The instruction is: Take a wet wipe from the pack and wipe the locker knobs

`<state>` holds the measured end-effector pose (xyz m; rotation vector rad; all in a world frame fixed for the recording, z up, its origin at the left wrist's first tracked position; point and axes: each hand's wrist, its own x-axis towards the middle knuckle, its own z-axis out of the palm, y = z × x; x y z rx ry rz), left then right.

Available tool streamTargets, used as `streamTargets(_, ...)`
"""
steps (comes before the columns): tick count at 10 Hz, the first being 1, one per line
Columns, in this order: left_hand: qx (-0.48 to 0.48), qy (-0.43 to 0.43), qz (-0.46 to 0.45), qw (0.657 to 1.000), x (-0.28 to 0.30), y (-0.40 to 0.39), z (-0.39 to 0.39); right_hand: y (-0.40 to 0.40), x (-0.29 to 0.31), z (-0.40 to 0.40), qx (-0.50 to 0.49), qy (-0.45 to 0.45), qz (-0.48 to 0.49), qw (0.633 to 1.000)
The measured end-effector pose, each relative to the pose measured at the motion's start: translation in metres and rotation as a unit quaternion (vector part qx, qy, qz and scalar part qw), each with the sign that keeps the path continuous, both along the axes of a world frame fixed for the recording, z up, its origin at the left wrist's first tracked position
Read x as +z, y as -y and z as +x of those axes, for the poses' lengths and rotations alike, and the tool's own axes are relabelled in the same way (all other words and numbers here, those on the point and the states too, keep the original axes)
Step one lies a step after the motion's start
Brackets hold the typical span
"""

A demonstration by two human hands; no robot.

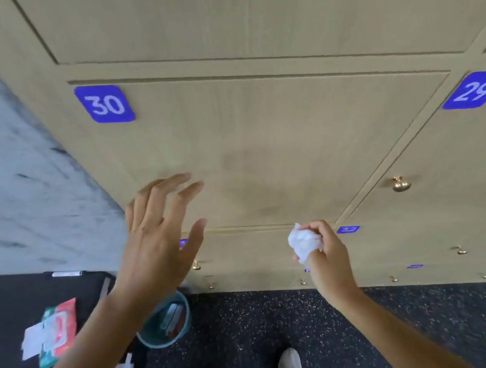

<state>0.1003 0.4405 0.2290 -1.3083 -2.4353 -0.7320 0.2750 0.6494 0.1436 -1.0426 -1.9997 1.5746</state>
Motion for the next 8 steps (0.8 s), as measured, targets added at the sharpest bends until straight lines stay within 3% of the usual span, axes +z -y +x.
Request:
streamTargets(3, 0.148, 0.152, -0.043, 0.976, -0.048, 0.179, -0.046, 0.159, -0.099, -0.132, 0.188, 0.164, -0.079, 0.965)
streamTargets(7, 0.249, 0.250, -0.021, 0.935, -0.121, 0.309, -0.103, 0.306, -0.279, -0.257, 0.269, 0.318, -0.146, 0.897)
streamTargets(8, 0.274, 0.254, -0.016, 0.928, -0.135, 0.325, -0.113, 0.329, -0.301, -0.272, 0.245, 0.305, -0.170, 0.904)
